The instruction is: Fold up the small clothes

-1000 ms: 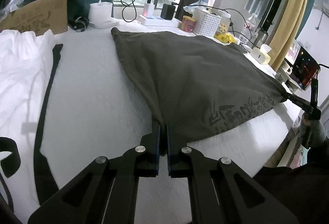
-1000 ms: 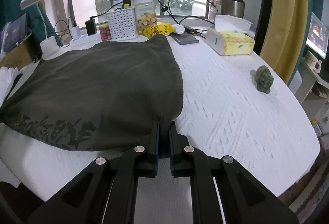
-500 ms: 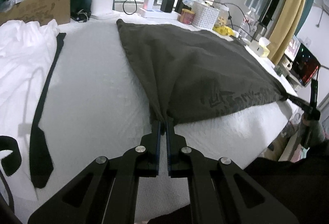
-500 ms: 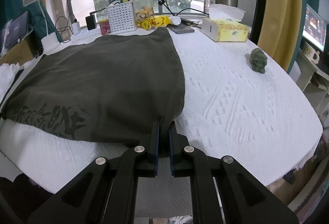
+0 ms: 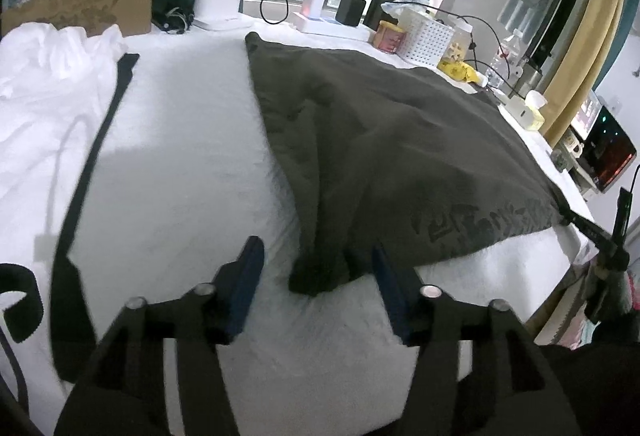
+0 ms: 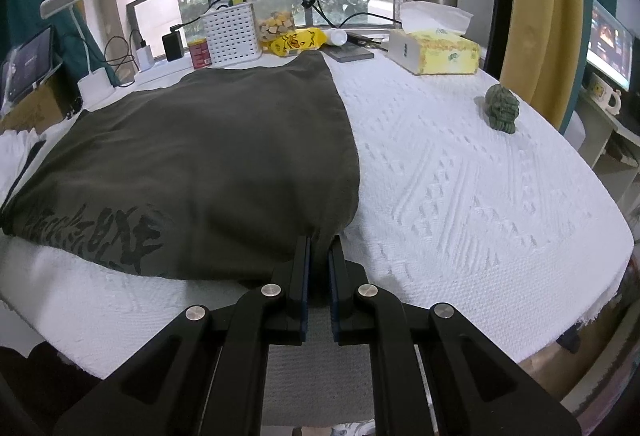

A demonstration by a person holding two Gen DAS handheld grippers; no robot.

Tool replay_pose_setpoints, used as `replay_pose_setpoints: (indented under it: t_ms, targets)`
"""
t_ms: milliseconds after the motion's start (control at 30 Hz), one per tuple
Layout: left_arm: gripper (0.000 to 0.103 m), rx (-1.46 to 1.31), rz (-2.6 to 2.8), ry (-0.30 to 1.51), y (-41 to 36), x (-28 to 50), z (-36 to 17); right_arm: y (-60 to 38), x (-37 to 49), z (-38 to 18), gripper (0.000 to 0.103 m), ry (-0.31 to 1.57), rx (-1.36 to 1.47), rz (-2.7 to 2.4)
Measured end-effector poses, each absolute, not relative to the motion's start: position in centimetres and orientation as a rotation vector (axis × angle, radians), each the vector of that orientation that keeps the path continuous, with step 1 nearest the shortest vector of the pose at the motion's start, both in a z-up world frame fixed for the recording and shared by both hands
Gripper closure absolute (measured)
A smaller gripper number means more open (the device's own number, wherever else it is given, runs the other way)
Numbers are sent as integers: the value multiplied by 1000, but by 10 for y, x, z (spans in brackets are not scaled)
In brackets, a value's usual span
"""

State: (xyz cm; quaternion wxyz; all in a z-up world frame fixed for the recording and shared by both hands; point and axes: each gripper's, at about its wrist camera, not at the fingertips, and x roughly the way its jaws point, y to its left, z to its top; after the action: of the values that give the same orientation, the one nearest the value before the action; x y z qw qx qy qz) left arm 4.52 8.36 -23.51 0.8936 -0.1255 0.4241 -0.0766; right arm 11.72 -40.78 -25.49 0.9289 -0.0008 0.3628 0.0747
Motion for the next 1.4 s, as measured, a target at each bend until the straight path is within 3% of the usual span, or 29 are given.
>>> replay_pose_setpoints:
  t_ms: [867, 933, 1067, 1167, 1267, 1400]
  targets:
    - [46, -168, -228, 941, 57, 52, -241, -429, 115, -254, 99, 747, 40, 101]
    - [46, -172, -188, 933, 60, 54, -235, -430, 115, -253, 96, 754, 56, 102]
    - [46, -165, -145, 866, 64, 57, -216, -433, 109, -248, 44, 746, 99, 104]
    - [44, -158, -135, 826, 64, 61, -203, -436, 103, -245, 42, 745, 125, 106]
    - [35, -149, -131, 789, 61, 66, -195, -435, 100, -242, 42, 748, 142, 110]
    - [34, -157, -132, 758, 57, 74, -189, -429, 98, -240, 42, 764, 167, 135]
